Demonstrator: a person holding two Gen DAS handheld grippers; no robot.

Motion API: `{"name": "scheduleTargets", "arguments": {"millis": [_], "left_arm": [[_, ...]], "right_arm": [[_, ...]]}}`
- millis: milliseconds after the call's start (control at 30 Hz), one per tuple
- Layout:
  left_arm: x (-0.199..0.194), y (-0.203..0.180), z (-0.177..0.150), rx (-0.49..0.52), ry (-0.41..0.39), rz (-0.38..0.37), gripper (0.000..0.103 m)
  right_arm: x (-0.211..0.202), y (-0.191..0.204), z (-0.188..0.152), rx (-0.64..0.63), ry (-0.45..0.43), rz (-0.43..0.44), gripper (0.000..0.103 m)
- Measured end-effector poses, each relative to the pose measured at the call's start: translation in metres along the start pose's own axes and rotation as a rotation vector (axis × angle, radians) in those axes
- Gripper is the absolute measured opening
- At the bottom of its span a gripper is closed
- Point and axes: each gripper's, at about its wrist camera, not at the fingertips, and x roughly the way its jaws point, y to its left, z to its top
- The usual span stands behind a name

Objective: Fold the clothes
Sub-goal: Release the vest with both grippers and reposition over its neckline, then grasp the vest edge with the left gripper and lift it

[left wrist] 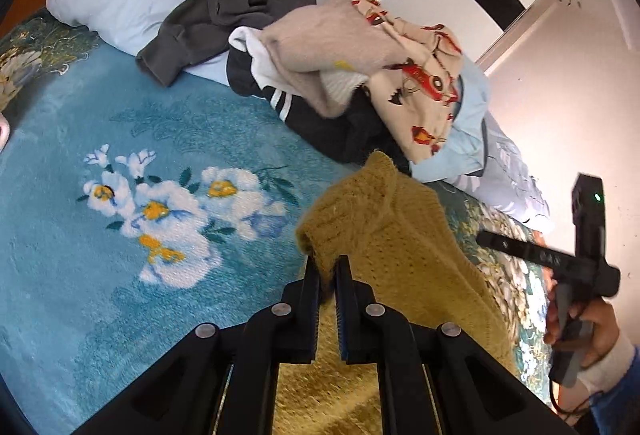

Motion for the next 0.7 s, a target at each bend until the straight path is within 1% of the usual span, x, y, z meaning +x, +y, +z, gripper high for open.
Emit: {"name": "scheduleTargets", "arguments": {"millis": [33, 67, 100, 133, 200, 233, 300, 333, 400, 433, 500, 567, 600, 667, 700], "left_arm": [[-0.007, -0.004, -0.006, -0.002, -0.011, -0.015, 0.007], [-0.016, -0.010, -0.016, 0.013, -0.014, -0.025, 0.007], [-0.024, -0.016, -0.026, 0.028, -0.017, -0.035, 0.006], [-0.030, -0.023, -0.037, 0.062, -0.001, -0.027, 0.004], [-0.041, -0.037, -0.060, 0.128, 0.030, -0.010, 0.003], [-0.042, -0.039, -0.071, 0.138, 0.050, 0.001, 0.002], [-0.045, -0.044, -0.093, 0.158, 0.090, 0.023, 0.002], [-0.045, -0.042, -0.101, 0.144, 0.104, 0.023, 0.002], [-0.038, -0.038, -0.112, 0.095, 0.145, 0.031, 0.002], [-0.037, -0.036, -0.112, 0.075, 0.154, 0.045, 0.003], [-0.040, -0.032, -0.105, 0.031, 0.115, 0.037, 0.002], [-0.041, -0.027, -0.094, -0.014, 0.078, 0.035, 0.003], [-0.037, -0.026, -0.088, -0.032, 0.082, 0.034, 0.003], [-0.028, -0.023, -0.077, -0.071, 0.093, 0.030, 0.013], [-0.020, -0.015, -0.076, -0.149, 0.115, -0.019, 0.028]], "right_arm": [[-0.001, -0.001, 0.008, 0.030, -0.012, 0.032, 0.041], [-0.003, -0.003, 0.016, 0.060, -0.025, 0.065, 0.045], [-0.004, -0.005, 0.023, 0.091, -0.031, 0.098, 0.047], [-0.006, -0.007, 0.029, 0.119, -0.040, 0.123, 0.048], [-0.010, -0.011, 0.034, 0.156, -0.049, 0.146, 0.049], [-0.012, -0.013, 0.037, 0.175, -0.053, 0.157, 0.049], [-0.009, -0.018, 0.036, 0.207, -0.050, 0.164, 0.052], [-0.006, -0.021, 0.035, 0.227, -0.041, 0.166, 0.057], [0.003, -0.025, 0.035, 0.261, -0.014, 0.173, 0.057], [0.008, -0.026, 0.035, 0.277, 0.001, 0.179, 0.057], [0.019, -0.026, 0.038, 0.311, 0.024, 0.186, 0.057], [0.025, -0.025, 0.038, 0.353, 0.037, 0.213, 0.057], [0.027, -0.024, 0.037, 0.373, 0.040, 0.230, 0.057], [0.025, -0.020, 0.034, 0.372, 0.035, 0.250, 0.057], [0.024, -0.019, 0.032, 0.361, 0.036, 0.241, 0.057]]}}
